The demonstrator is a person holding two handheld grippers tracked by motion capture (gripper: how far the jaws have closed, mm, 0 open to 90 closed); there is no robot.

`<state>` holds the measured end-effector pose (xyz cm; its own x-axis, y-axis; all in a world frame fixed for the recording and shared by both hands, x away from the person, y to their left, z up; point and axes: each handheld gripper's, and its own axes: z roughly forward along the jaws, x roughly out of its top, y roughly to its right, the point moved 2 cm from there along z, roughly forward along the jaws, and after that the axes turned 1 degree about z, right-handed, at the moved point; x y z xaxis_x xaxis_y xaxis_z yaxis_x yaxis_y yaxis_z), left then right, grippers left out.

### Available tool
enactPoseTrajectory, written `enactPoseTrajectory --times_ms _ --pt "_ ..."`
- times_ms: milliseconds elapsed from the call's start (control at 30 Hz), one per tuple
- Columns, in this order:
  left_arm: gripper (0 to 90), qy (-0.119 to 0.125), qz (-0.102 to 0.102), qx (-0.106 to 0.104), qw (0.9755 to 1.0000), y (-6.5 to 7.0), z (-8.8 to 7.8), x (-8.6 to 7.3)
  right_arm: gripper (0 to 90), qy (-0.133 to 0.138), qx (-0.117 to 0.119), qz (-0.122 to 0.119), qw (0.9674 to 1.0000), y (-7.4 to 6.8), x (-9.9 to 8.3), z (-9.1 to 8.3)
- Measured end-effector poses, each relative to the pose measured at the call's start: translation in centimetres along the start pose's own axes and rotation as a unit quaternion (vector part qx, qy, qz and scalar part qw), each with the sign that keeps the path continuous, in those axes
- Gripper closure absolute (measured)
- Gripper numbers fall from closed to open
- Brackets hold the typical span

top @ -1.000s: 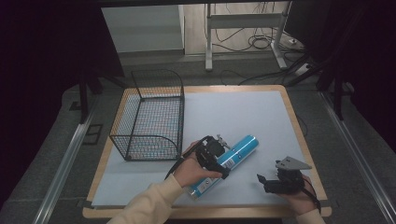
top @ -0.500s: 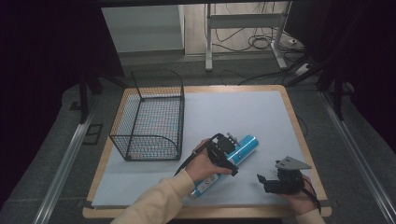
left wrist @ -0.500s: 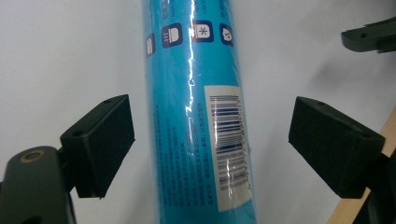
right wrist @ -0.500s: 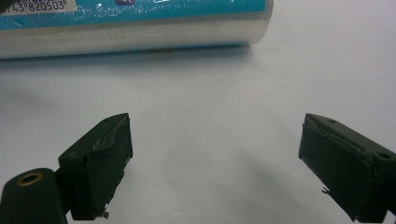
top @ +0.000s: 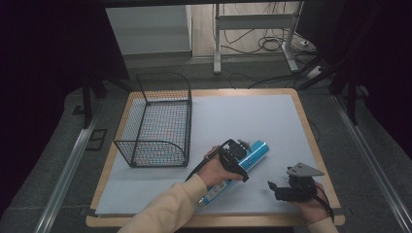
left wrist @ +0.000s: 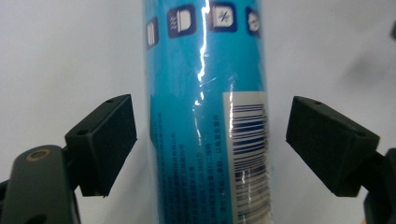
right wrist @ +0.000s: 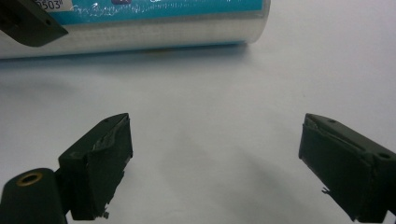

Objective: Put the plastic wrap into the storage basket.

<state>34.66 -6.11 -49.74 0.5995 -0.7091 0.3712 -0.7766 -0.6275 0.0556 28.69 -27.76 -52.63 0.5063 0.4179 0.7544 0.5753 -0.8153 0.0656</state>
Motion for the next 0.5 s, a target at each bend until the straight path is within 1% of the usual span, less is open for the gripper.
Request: enactPoseTrajectory --times_ms 67,133,233,300,333,367,400,433,500 --pt "16.6 -0.016 0.006 0.004 0.9998 0.0 0.3 -0.1 10.0 0.000 0.000 0.000 1.0000 0.0 0.0 0.0" --pt "17.4 -0.025 0.003 0.005 0.9997 0.0 0.5 -0.2 10.0 0.000 0.000 -0.001 1.0000 0.0 0.0 0.0" --pt "18.9 -0.034 -0.004 -0.001 0.9994 0.0 1.0 -0.3 10.0 -0.001 0.000 -0.003 1.0000 0.0 0.0 0.0" --pt "20.4 -0.040 -0.005 -0.004 0.9992 0.0 1.3 -0.4 10.0 -0.001 -0.001 -0.003 1.0000 -0.1 0.0 0.0" --pt "21.7 -0.044 -0.001 -0.004 0.9990 0.1 1.3 -0.5 10.0 -0.001 -0.001 -0.004 1.0000 -0.1 0.0 0.0" --pt "24.6 -0.046 0.001 -0.001 0.9989 0.2 1.3 -0.5 10.0 -0.002 -0.001 -0.004 1.0000 -0.1 0.0 0.0" --pt "24.6 -0.045 0.000 0.004 0.9990 0.2 1.3 -0.5 10.0 -0.002 -0.001 -0.004 1.0000 -0.1 0.0 0.0" --pt "27.1 -0.043 -0.001 0.008 0.9990 0.2 1.3 -0.4 10.0 -0.001 -0.001 -0.004 1.0000 -0.1 0.0 0.1" --pt "30.9 -0.040 -0.007 0.003 0.9992 0.0 1.3 -0.4 10.0 -0.002 -0.001 -0.004 1.0000 -0.1 0.0 0.1"
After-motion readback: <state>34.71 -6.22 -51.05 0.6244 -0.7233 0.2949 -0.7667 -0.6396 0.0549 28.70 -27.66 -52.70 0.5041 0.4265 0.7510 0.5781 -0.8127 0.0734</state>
